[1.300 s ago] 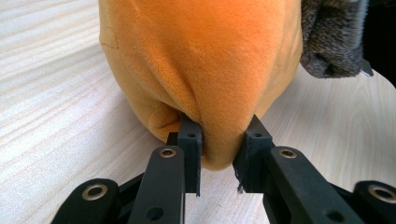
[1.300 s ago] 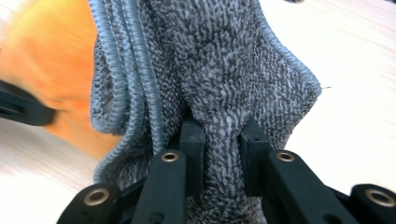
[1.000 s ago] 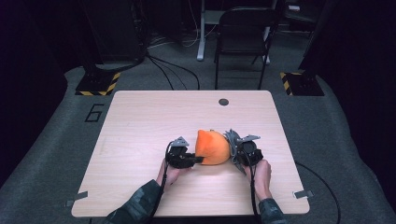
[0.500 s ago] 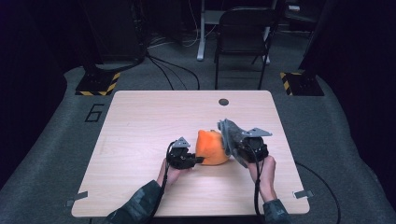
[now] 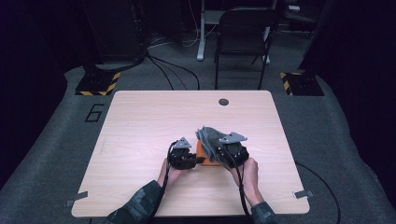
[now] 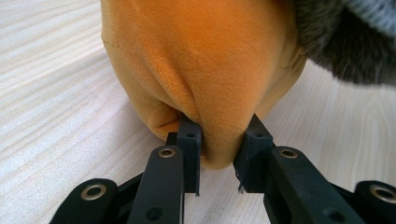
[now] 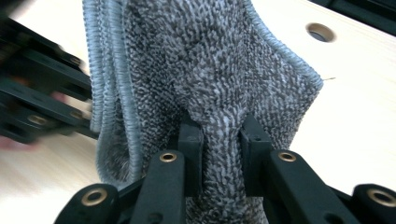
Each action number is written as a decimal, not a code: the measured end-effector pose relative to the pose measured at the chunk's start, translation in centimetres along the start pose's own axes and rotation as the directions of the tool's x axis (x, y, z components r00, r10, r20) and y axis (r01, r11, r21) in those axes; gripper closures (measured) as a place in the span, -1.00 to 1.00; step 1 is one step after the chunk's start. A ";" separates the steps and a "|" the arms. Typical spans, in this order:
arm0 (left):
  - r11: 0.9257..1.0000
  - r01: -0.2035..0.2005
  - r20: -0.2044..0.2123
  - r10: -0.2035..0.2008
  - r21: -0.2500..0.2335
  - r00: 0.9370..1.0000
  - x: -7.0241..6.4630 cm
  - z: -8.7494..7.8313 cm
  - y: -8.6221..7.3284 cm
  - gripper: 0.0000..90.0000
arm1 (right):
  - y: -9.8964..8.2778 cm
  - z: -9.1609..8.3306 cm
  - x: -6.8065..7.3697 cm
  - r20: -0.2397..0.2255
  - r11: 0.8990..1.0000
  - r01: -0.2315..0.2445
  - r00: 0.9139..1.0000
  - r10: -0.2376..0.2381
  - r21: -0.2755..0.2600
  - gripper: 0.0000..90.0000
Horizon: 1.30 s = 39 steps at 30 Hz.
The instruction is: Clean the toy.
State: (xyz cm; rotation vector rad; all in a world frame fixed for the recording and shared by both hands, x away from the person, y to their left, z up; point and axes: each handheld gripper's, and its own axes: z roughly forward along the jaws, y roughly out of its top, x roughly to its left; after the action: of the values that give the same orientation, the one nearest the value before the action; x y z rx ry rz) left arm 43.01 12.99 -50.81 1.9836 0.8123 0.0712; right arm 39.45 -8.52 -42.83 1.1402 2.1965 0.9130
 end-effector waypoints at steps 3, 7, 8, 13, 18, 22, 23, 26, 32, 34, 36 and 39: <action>1.000 -0.005 0.001 0.005 0.001 1.000 0.0 0.0 0.0 0.64 | -0.6 0.2 -1.1 -0.005 0.999 -0.033 0.999 0.033 0.011 0.65; 1.000 0.004 0.002 -0.004 -0.001 1.000 0.0 0.0 0.0 0.64 | -1.2 0.4 -2.4 0.014 0.997 -0.072 0.997 0.072 0.033 0.64; 1.000 0.004 0.003 -0.004 -0.001 1.000 0.0 0.0 0.0 0.64 | -1.5 0.5 -2.7 0.022 0.996 -0.075 0.997 0.074 0.039 0.64; 1.000 0.004 0.003 -0.004 -0.001 1.000 0.0 0.0 0.0 0.64 | -3.0 1.5 -4.5 0.069 0.989 -0.124 0.991 0.118 0.083 0.64; 1.000 0.010 0.006 -0.010 -0.003 1.000 0.1 0.0 0.0 0.64 | -4.5 3.1 -5.9 0.094 0.976 -0.149 0.986 0.136 0.158 0.64; 1.000 0.013 0.005 -0.013 -0.011 1.000 0.2 0.1 0.0 0.64 | -6.0 5.1 -6.7 0.120 0.959 -0.155 0.984 0.130 0.236 0.62; 1.000 0.013 0.005 -0.013 -0.011 1.000 0.2 0.1 0.0 0.64 | -6.0 5.2 -6.9 0.117 0.961 -0.151 0.985 0.127 0.230 0.62; 1.000 0.014 0.008 -0.014 -0.011 1.000 0.2 0.1 -0.1 0.64 | -5.9 5.2 -6.6 0.130 0.961 -0.137 0.986 0.109 0.238 0.63; 1.000 0.013 0.004 -0.013 -0.006 1.000 0.2 0.0 -0.1 0.64 | -5.5 4.5 -7.0 0.134 0.960 -0.148 0.984 0.118 0.237 0.69; 1.000 0.009 0.007 -0.009 -0.007 1.000 0.3 0.0 -0.1 0.64 | -4.8 3.0 -7.6 0.159 0.971 -0.167 0.977 0.141 0.168 0.70; 1.000 0.012 0.004 -0.012 -0.008 1.000 0.3 0.1 -0.1 0.64 | -3.1 -0.2 -7.8 0.142 0.982 -0.182 0.974 0.175 0.041 0.70; 1.000 0.011 0.003 -0.011 -0.008 1.000 0.3 0.1 -0.1 0.63 | -1.5 -2.6 -6.6 0.085 0.988 -0.143 0.986 0.147 -0.052 0.70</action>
State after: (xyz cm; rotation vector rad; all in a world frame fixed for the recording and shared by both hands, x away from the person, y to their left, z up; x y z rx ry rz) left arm 43.19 13.11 -51.01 1.9711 0.8194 0.0655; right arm 40.37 -15.63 -41.47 1.3066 2.0329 0.9488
